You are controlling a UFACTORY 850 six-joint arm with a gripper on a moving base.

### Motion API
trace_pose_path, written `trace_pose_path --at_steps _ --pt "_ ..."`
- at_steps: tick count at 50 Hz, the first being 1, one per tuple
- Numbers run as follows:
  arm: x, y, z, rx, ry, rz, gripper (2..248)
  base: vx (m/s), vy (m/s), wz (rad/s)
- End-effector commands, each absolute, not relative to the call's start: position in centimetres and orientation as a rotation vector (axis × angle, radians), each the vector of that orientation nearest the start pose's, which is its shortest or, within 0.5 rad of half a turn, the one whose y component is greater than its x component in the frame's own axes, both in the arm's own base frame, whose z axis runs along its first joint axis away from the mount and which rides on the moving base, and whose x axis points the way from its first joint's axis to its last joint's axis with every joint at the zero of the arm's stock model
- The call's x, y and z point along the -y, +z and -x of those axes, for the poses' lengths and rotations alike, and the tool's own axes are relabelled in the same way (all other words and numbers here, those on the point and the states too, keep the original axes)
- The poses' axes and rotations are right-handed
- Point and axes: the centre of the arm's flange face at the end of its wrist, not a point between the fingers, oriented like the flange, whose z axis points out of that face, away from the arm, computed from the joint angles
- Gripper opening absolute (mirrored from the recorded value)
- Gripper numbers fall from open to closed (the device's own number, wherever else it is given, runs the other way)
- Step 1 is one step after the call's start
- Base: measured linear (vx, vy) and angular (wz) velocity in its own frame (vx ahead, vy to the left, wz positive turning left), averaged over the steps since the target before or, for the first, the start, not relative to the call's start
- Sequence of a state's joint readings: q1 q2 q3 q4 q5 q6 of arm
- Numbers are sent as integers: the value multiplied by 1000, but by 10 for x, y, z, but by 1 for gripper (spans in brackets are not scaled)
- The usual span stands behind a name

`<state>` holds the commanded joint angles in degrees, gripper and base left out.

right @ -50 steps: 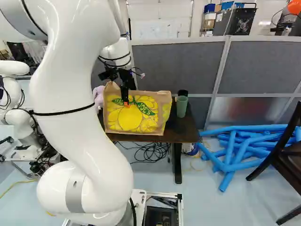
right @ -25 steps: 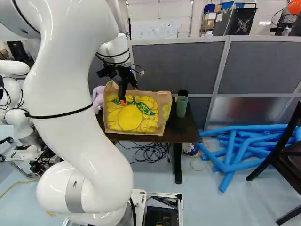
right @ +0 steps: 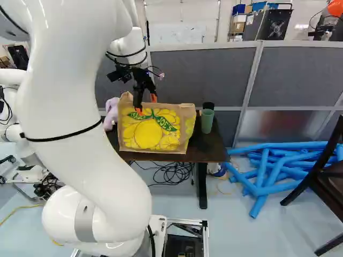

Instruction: Pick up the bag on the ground and place it on the table

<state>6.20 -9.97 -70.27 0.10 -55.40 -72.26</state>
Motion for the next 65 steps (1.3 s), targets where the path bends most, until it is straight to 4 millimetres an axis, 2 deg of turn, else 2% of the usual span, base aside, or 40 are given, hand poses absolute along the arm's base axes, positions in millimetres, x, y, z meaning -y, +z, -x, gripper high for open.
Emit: trace_pose_path --at_steps 34,65 --pt "-43 628 -508 1978 -92 2486 247 0 0 0" --pt "-43 632 -507 1978 -90 2485 247 -43 1 2"
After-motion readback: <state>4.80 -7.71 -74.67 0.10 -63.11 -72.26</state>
